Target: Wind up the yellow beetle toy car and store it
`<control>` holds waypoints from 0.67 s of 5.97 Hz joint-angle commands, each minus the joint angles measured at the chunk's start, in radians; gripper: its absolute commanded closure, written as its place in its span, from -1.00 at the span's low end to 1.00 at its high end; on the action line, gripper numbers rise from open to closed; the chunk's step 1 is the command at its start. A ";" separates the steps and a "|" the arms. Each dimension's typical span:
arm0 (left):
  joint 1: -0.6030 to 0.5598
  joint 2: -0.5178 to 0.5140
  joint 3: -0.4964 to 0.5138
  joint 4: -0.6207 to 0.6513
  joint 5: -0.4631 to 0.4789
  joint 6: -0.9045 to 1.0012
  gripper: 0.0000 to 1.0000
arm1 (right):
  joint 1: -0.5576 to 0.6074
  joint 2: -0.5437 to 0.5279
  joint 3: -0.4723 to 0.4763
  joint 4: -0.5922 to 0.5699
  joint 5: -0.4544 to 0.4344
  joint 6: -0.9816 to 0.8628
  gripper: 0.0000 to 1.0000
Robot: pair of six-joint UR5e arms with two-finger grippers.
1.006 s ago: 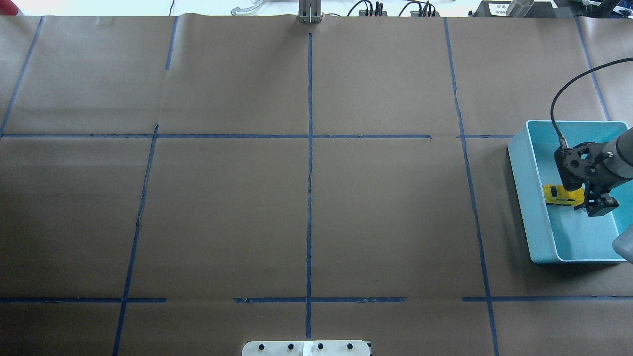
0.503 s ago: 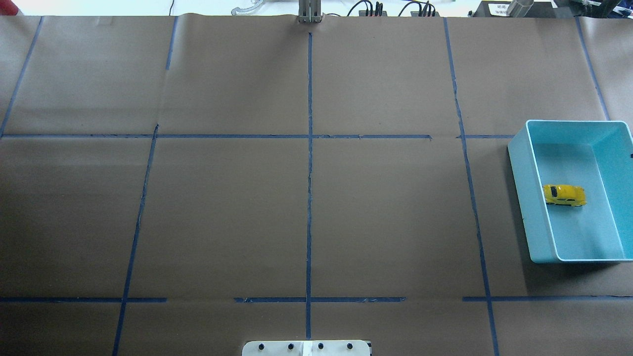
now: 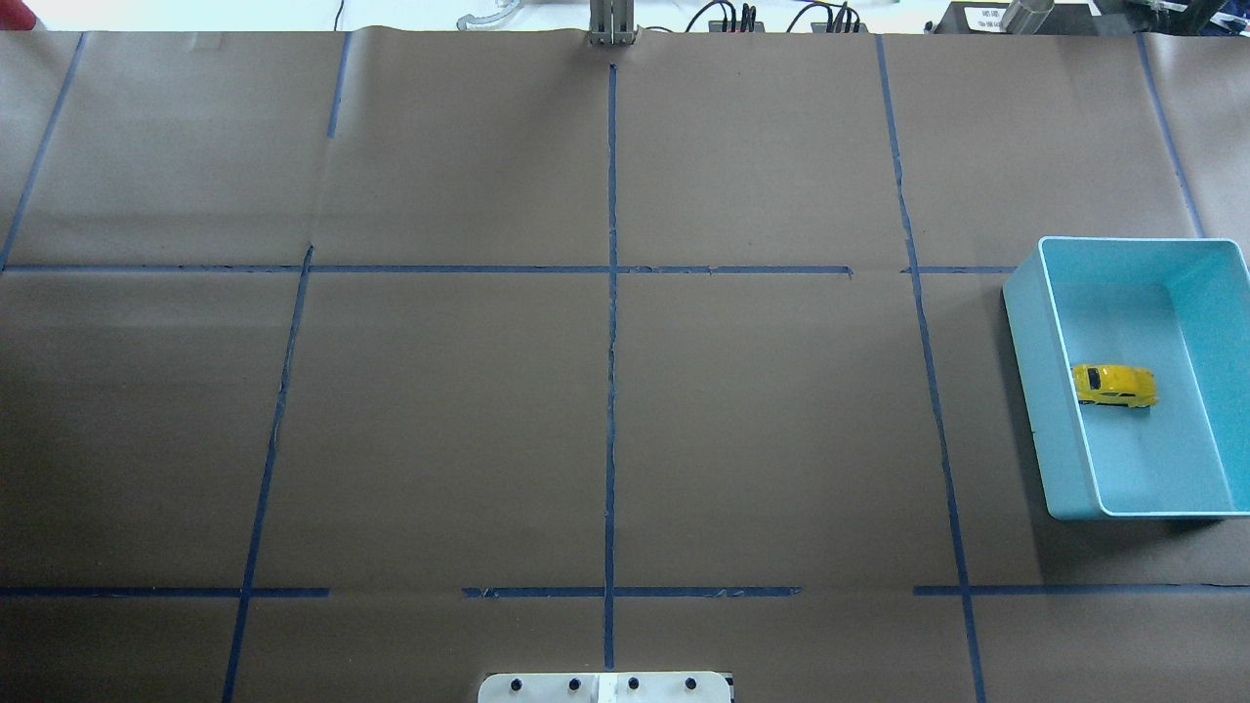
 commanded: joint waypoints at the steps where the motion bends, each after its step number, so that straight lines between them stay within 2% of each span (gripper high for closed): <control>1: 0.000 -0.001 -0.001 0.000 -0.001 0.000 -1.00 | 0.087 0.004 -0.054 -0.044 0.040 0.259 -1.00; 2: 0.000 -0.001 -0.003 -0.002 -0.001 0.000 -1.00 | 0.088 0.001 -0.059 -0.036 -0.048 0.432 -1.00; 3: 0.000 -0.001 -0.003 -0.005 -0.001 0.000 -1.00 | 0.088 0.001 -0.059 -0.031 -0.063 0.552 -1.00; 4: 0.000 -0.001 -0.003 -0.005 -0.001 0.000 -1.00 | 0.088 -0.004 -0.060 0.026 -0.097 0.552 -1.00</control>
